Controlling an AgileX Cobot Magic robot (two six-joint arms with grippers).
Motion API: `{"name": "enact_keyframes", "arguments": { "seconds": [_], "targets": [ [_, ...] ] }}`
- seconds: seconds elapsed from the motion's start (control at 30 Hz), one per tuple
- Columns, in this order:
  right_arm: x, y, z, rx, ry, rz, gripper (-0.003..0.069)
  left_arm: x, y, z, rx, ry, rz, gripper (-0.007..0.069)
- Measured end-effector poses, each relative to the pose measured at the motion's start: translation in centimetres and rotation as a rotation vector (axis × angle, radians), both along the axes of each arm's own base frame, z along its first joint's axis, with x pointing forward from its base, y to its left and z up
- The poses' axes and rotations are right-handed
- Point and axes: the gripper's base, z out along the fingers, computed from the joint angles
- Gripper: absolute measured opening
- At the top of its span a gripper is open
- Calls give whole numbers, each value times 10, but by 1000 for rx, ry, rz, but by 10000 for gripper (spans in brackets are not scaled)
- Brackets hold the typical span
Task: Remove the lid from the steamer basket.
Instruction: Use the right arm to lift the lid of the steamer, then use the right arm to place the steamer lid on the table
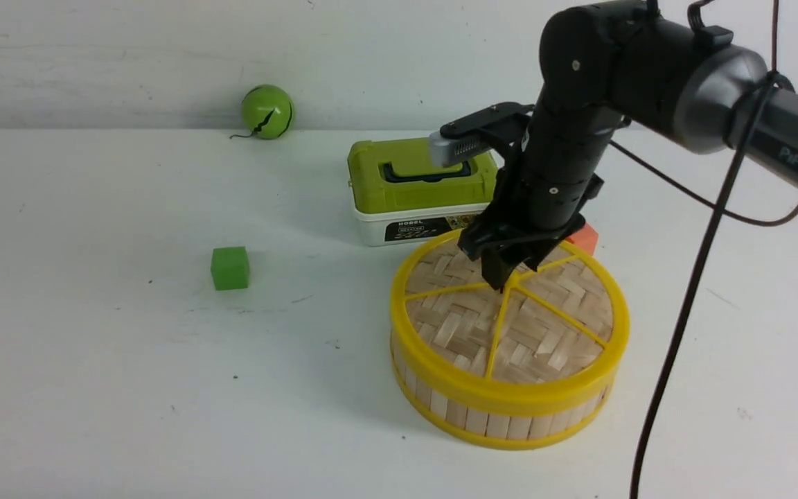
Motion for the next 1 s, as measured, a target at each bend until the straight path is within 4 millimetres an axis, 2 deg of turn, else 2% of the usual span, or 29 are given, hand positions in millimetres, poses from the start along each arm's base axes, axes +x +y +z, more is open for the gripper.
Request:
{"name": "enact_keyframes", "arguments": {
  "seconds": [0.07, 0.2, 0.23, 0.27, 0.43, 0.53, 0.57, 0.63, 0.67, 0.7, 0.73, 0.77, 0.8, 0.87, 0.93, 1.0],
  "targets": [
    [0, 0, 0, 0, 1, 0, 344, 0, 0, 0, 0, 0, 0, 239],
    [1, 0, -2, -1, 5, -5, 178, 0, 0, 0, 0, 0, 0, 239],
    [1, 1, -3, 1, 8, -7, 167, 0, 0, 0, 0, 0, 0, 239],
    [1, 1, -3, 3, 10, -13, 95, 0, 0, 0, 0, 0, 0, 239],
    [-3, -1, 9, 15, -11, -18, 104, 0, 0, 0, 0, 0, 0, 239],
    [-17, -15, 50, 34, -97, -31, 104, 0, 0, 0, 0, 0, 0, 239],
    [-22, -22, 61, 41, -121, -41, 104, 0, 0, 0, 0, 0, 0, 239],
    [-34, -51, 90, 55, -178, -94, 104, 0, 0, 0, 0, 0, 0, 239],
    [-38, -66, 95, 48, -184, -122, 104, 0, 0, 0, 0, 0, 0, 239],
    [-43, -88, 102, 41, -197, -173, 104, 0, 0, 0, 0, 0, 0, 239],
    [-46, -105, 100, 24, -186, -210, 104, 0, 0, 0, 0, 0, 0, 239],
    [-47, -108, 100, 21, -185, -220, 104, 0, 0, 0, 0, 0, 0, 239],
    [-51, -136, 96, -4, -165, -288, 104, 0, 0, 0, 0, 0, 0, 239],
    [-56, -172, 79, -43, -103, -384, 104, 0, 0, 0, 0, 0, 0, 239],
    [-58, -196, 60, -64, -45, -449, 104, 0, 0, 0, 0, 0, 0, 239],
    [-56, -209, 43, -71, -18, -484, 104, 0, 0, 0, 0, 0, 0, 239]
  ]
}}
